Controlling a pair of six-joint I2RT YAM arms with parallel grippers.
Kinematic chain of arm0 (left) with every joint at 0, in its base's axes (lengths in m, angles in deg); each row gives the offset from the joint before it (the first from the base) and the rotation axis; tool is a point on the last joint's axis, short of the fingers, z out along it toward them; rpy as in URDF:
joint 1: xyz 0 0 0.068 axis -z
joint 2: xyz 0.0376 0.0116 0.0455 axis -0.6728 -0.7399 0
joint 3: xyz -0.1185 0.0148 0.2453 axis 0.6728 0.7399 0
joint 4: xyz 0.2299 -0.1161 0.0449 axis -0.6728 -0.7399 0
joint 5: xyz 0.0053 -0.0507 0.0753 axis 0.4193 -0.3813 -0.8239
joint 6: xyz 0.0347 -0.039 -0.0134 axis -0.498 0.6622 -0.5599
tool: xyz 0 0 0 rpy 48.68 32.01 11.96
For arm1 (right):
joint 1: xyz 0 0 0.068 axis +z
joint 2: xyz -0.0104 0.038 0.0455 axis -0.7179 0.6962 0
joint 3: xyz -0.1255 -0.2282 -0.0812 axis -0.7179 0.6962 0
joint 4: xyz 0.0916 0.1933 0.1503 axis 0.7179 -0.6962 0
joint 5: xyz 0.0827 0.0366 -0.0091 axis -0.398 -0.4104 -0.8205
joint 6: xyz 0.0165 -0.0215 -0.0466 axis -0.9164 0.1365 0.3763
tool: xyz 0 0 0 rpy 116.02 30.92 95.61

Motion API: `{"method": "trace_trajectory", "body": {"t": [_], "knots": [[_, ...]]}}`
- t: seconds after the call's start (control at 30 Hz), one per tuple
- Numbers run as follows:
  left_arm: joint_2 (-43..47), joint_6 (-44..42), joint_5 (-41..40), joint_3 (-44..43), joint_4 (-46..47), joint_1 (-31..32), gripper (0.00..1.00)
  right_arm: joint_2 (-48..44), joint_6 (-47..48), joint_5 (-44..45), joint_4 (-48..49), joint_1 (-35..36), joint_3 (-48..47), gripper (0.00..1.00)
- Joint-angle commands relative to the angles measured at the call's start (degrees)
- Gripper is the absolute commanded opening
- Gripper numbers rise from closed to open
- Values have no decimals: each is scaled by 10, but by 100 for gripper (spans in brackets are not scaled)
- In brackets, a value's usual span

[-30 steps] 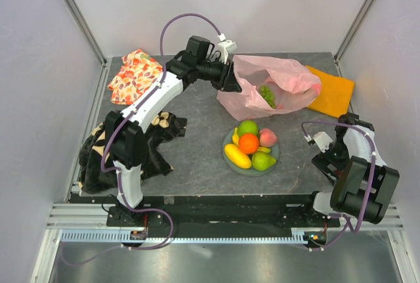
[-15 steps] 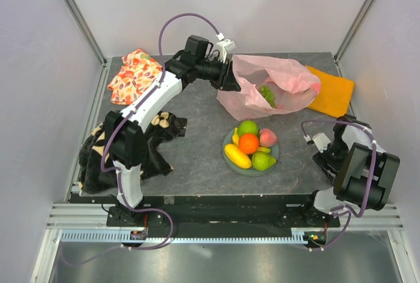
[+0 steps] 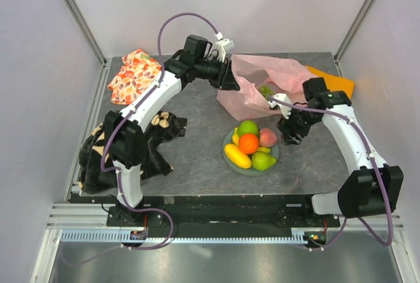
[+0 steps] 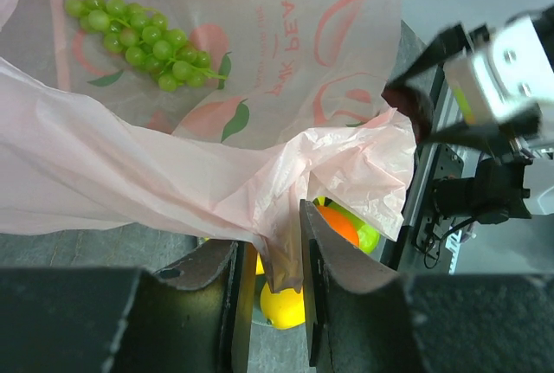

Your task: Take the fake fruits out of the plastic bag

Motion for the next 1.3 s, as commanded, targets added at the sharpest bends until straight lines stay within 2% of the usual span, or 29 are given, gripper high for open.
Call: {"method": "trace_trajectory", "body": {"t": [0.0,0.13,0.27,0.43,0.7,0.97,1.27], "knots": [[43,-9,-10,0,10,-4,33,23,-43,-96,18,52,-10,60],[50,-14,-13,9,7,-6,34,54,-76,-117,41,94,-69,60],[47,-13,-16,8,6,-8,52,92,-95,-121,48,144,-121,60],[50,-13,-21,6,5,-11,63,115,-72,-108,48,151,-114,60],[46,-12,-21,6,1,-20,63,121,-73,-109,59,152,-81,61],[40,-17,-28,-1,1,-19,63,77,12,-73,15,141,-6,62],[37,-18,-30,-2,1,-16,63,63,-3,-88,32,139,26,62]]}}
